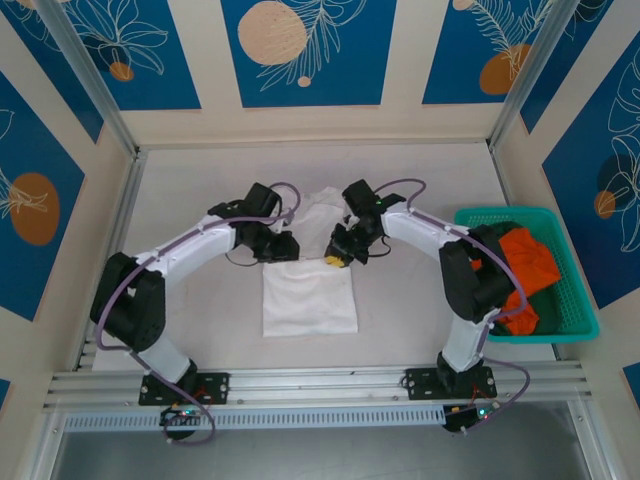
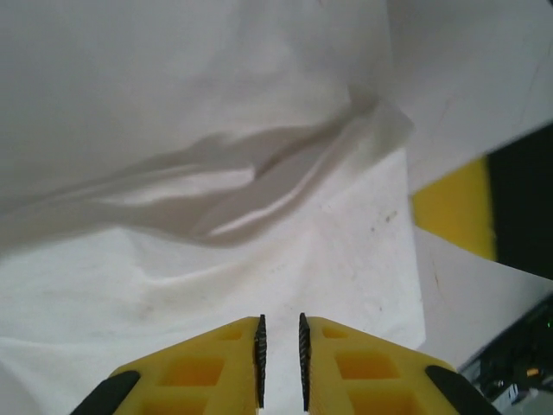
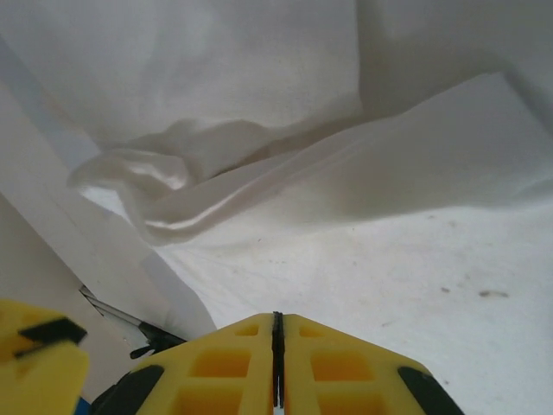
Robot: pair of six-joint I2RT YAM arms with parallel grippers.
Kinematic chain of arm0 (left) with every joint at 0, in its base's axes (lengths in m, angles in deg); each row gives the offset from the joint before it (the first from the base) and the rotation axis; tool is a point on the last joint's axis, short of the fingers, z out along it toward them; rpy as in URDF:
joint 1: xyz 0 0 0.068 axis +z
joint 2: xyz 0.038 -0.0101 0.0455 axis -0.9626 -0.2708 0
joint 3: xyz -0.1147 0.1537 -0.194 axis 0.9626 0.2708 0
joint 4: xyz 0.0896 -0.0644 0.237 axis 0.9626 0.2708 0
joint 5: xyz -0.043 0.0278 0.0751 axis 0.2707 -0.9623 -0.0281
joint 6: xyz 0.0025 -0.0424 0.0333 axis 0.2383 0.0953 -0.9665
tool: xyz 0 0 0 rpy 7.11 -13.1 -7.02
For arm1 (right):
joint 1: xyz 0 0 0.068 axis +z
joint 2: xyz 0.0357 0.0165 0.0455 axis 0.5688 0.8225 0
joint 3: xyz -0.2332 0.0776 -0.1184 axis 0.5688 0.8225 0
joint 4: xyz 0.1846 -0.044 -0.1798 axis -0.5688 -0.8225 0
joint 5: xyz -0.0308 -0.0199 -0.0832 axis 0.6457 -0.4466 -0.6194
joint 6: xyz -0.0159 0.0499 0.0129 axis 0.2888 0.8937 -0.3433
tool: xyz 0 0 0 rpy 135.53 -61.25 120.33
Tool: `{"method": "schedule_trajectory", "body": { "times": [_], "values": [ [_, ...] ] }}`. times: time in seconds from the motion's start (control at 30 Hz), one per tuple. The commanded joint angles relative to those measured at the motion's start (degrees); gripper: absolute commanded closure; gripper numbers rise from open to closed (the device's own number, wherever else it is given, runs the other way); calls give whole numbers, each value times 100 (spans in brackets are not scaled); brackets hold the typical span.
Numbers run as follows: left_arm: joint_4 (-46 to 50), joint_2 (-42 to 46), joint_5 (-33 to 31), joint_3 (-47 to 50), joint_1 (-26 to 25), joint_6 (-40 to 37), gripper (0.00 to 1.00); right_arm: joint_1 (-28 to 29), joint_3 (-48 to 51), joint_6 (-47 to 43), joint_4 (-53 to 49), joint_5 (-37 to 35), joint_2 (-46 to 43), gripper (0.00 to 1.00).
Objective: Fold and stack the t-shirts
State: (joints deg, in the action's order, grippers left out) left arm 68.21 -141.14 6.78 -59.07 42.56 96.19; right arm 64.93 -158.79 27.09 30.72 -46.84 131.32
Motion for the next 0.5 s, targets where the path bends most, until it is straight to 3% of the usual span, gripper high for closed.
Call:
{"method": "schedule_trajectory", "body": {
  "times": [0.0,0.23,0.47],
  "values": [
    [-52,-426,179,-8,-123,-231,78,94,-364,-63,-177,34,541,89],
    [-257,-1180,-1168,-103,15,-73,70,-264,-19,724,-127,-303,961,86],
    [-148,-1618,-1240,-263,169,118,66,-444,48,914,-218,-120,1070,77]
  ]
}}
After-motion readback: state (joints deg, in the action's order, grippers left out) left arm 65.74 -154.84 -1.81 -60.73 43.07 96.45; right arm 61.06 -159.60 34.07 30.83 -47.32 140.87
